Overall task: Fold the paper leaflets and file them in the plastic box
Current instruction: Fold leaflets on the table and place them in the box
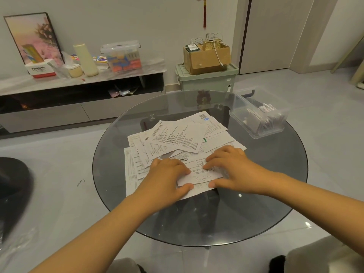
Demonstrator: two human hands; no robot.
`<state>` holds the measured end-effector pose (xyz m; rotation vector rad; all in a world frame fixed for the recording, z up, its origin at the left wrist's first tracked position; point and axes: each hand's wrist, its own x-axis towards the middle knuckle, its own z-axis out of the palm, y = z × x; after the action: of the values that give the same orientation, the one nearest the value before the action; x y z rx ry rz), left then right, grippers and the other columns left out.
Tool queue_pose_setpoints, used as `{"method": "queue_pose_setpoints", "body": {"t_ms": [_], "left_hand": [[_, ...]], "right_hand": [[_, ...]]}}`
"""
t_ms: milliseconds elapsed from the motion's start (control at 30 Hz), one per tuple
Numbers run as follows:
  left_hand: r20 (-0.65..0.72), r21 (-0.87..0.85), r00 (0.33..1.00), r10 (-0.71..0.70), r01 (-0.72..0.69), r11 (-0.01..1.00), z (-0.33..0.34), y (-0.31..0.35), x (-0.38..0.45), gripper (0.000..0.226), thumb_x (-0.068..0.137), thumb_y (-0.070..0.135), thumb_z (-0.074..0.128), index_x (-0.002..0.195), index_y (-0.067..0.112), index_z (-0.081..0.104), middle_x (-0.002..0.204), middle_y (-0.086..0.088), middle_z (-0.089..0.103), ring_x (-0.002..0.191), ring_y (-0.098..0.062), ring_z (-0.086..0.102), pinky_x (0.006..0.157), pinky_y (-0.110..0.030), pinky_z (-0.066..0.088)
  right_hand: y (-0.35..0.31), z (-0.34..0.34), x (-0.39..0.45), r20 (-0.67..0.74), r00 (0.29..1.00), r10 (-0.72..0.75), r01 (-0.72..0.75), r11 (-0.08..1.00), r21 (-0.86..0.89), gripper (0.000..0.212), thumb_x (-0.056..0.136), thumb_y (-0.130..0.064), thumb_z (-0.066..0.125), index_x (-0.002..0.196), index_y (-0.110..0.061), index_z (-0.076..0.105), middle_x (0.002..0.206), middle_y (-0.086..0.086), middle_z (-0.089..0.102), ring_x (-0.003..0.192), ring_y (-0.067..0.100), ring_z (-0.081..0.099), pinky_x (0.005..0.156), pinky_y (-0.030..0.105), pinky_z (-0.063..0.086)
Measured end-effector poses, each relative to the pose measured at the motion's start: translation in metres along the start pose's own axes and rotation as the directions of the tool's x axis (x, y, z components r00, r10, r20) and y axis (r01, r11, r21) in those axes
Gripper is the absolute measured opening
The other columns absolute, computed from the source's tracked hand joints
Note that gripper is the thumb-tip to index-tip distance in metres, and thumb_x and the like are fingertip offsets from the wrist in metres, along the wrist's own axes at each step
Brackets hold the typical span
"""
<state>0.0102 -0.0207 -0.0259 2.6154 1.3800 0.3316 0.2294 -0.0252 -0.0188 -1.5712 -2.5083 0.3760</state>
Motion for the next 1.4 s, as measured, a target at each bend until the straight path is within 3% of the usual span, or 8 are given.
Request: {"method": "queue_pose_setpoints", "body": {"t_ms": [167, 267, 367, 533, 733, 1000, 1133, 1400], "left_hand": [[-0.045, -0.099, 0.998, -0.033, 0.029, 0.995, -0.006, 0.006, 0.001, 0.035, 0.091, 0.043, 0.04, 0.098, 0.026, 0.069, 0.094, 0.012, 0.068, 0.088, -0.009, 0.057, 0.089, -0.027, 0.034], [-0.077, -0.161, 0.991, -0.109, 0.095, 0.982, -0.007, 0.011, 0.001, 0.036, 0.09, 0.041, 0.037, 0.085, 0.021, 0.067, 0.08, 0.007, 0.066, 0.074, -0.013, 0.056, 0.071, -0.032, 0.045], [-0.072, -0.193, 0.985, -0.155, 0.139, 0.971, -0.006, 0.013, 0.002, 0.017, 0.093, 0.032, 0.047, 0.101, 0.027, 0.062, 0.086, 0.012, 0.061, 0.079, -0.01, 0.054, 0.066, -0.027, 0.041], [-0.012, -0.145, 0.985, -0.174, 0.171, 0.975, 0.0, 0.008, 0.006, 0.037, 0.09, 0.033, 0.057, 0.126, 0.03, 0.048, 0.12, 0.011, 0.052, 0.103, -0.009, 0.05, 0.086, -0.022, 0.04], [-0.066, -0.111, 0.987, -0.15, 0.142, 0.984, 0.0, 0.006, 0.007, 0.03, 0.087, 0.031, 0.063, 0.116, 0.028, 0.058, 0.113, 0.009, 0.044, 0.111, -0.009, 0.04, 0.09, -0.021, 0.036], [-0.014, -0.119, 1.0, -0.015, 0.013, 0.993, 0.004, 0.013, 0.003, 0.023, 0.09, 0.037, 0.056, 0.108, 0.029, 0.069, 0.103, 0.011, 0.056, 0.101, -0.01, 0.05, 0.083, -0.03, 0.044], [0.014, -0.122, 0.997, -0.075, 0.076, 0.99, 0.006, 0.016, 0.0, 0.028, 0.085, 0.047, 0.061, 0.11, 0.034, 0.063, 0.105, 0.011, 0.05, 0.102, -0.008, 0.045, 0.085, -0.028, 0.043], [0.163, -0.304, 0.972, -0.167, 0.21, 0.929, -0.003, 0.01, 0.007, 0.025, 0.085, 0.018, 0.067, 0.105, 0.033, 0.064, 0.103, 0.009, 0.044, 0.097, -0.006, 0.045, 0.082, -0.017, 0.033]], "right_hand": [[-0.001, -0.001, 0.0, -0.083, 0.996, -0.01, 0.015, 0.998, 0.065, 0.02, 0.089, -0.038, 0.056, 0.104, -0.029, 0.066, 0.109, -0.01, 0.06, 0.113, 0.008, 0.039, 0.097, 0.022, 0.023], [-0.002, -0.004, 0.002, -0.108, 0.993, 0.046, -0.028, 0.986, 0.165, 0.016, 0.09, -0.032, 0.055, 0.09, -0.02, 0.066, 0.09, -0.001, 0.065, 0.088, 0.014, 0.053, 0.08, 0.028, 0.04], [-0.006, -0.002, 0.002, -0.081, 0.992, 0.097, -0.076, 0.969, 0.234, 0.012, 0.089, -0.029, 0.057, 0.097, -0.022, 0.062, 0.097, -0.002, 0.065, 0.087, 0.013, 0.056, 0.075, 0.027, 0.045], [-0.006, 0.006, 0.006, -0.054, 0.987, 0.152, -0.138, 0.97, 0.201, 0.037, 0.086, -0.03, 0.062, 0.121, -0.031, 0.051, 0.111, -0.004, 0.056, 0.092, 0.008, 0.046, 0.078, 0.022, 0.038], [-0.004, -0.002, 0.006, 0.026, 0.995, 0.1, -0.102, 0.987, 0.126, 0.033, 0.086, -0.032, 0.062, 0.119, -0.036, 0.057, 0.112, -0.004, 0.046, 0.108, 0.012, 0.04, 0.091, 0.025, 0.036], [-0.01, -0.007, -0.002, 0.086, 0.991, 0.1, -0.11, 0.987, 0.116, 0.035, 0.084, -0.036, 0.066, 0.119, -0.033, 0.061, 0.103, -0.006, 0.045, 0.088, 0.007, 0.046, 0.075, 0.018, 0.035], [-0.013, -0.002, -0.011, 0.11, 0.99, 0.092, -0.107, 0.984, 0.139, 0.04, 0.083, -0.04, 0.066, 0.121, -0.032, 0.059, 0.109, -0.005, 0.047, 0.089, 0.007, 0.047, 0.075, 0.017, 0.037], [-0.009, -0.008, -0.019, 0.209, 0.977, 0.044, -0.073, 0.989, 0.133, 0.047, 0.084, -0.034, 0.066, 0.129, -0.037, 0.052, 0.106, -0.008, 0.044, 0.096, 0.009, 0.048, 0.079, 0.016, 0.038]]}}
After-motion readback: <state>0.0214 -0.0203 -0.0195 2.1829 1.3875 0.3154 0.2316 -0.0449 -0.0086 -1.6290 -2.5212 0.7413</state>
